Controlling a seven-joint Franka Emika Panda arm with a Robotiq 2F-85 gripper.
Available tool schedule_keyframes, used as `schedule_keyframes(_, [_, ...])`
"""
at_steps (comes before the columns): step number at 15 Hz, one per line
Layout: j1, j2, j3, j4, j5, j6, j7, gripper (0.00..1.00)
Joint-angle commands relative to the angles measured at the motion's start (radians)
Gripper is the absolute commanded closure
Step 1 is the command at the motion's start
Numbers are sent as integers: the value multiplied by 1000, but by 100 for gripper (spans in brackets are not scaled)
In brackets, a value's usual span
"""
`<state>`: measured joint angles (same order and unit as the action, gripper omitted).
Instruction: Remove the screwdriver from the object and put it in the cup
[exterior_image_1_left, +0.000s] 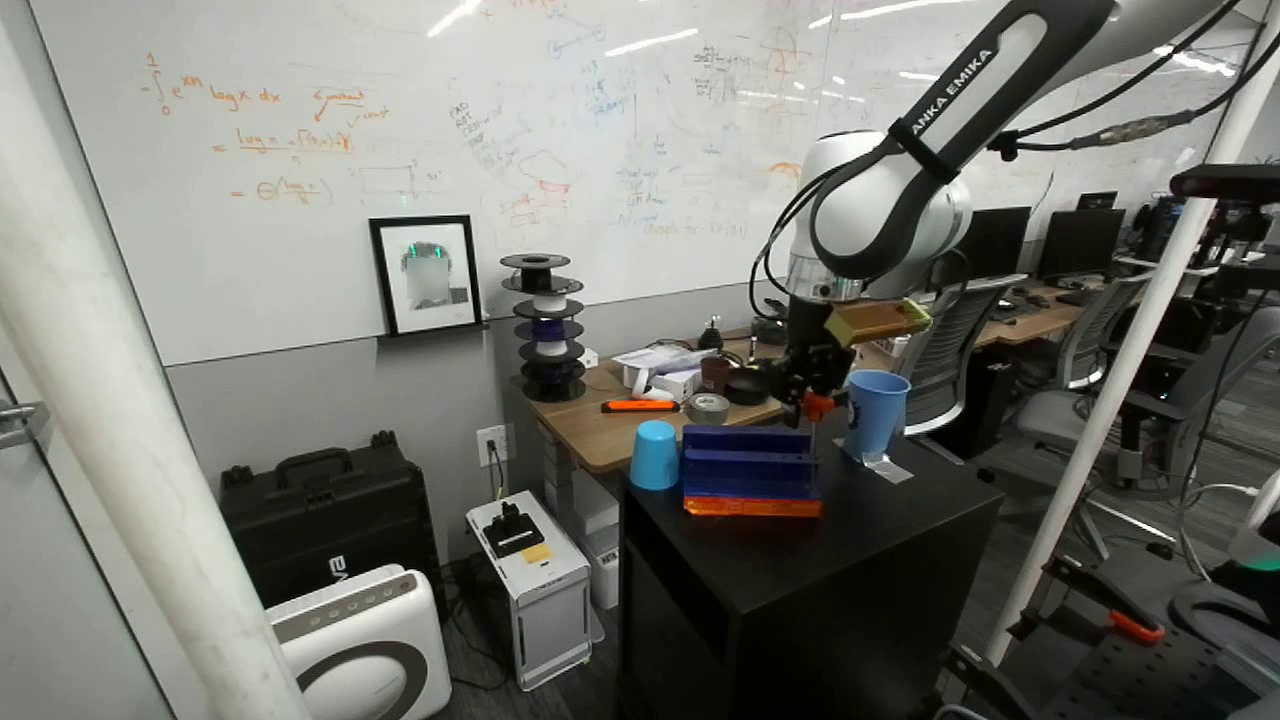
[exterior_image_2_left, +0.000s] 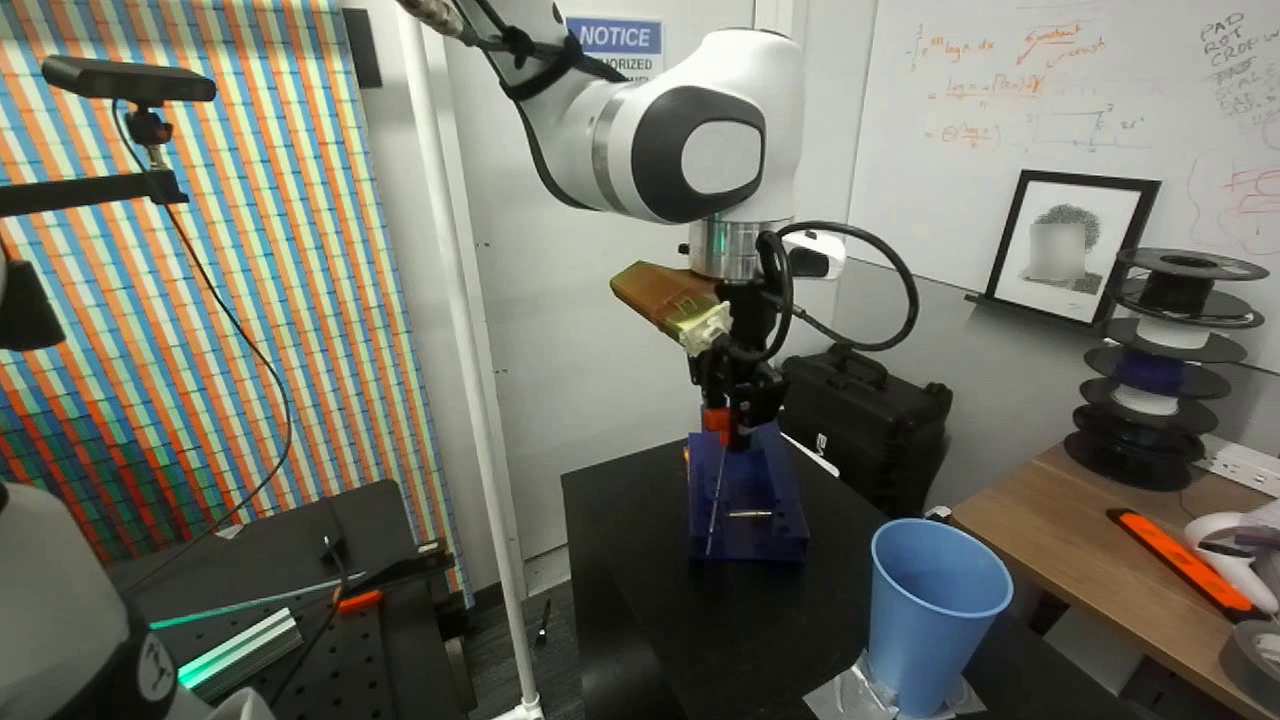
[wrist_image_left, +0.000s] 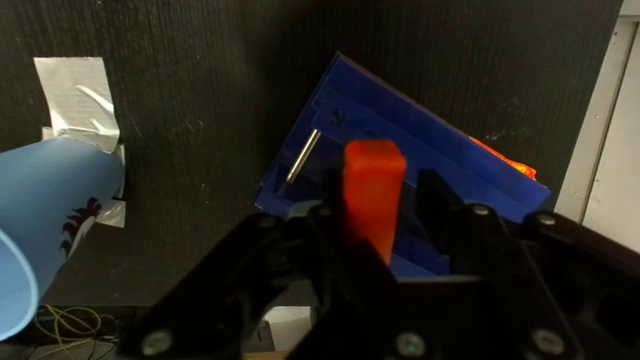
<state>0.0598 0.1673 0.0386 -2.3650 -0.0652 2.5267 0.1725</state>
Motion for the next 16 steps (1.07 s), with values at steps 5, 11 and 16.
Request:
schedule_keyframes(5, [6, -60, -39, -19, -96, -43, 73, 95])
schedule_keyframes(11, [-3, -180, -38, -50, -110, -85, 68, 94])
schedule_keyframes(16, [-19, -318, -27, -76, -108, -103, 67, 94])
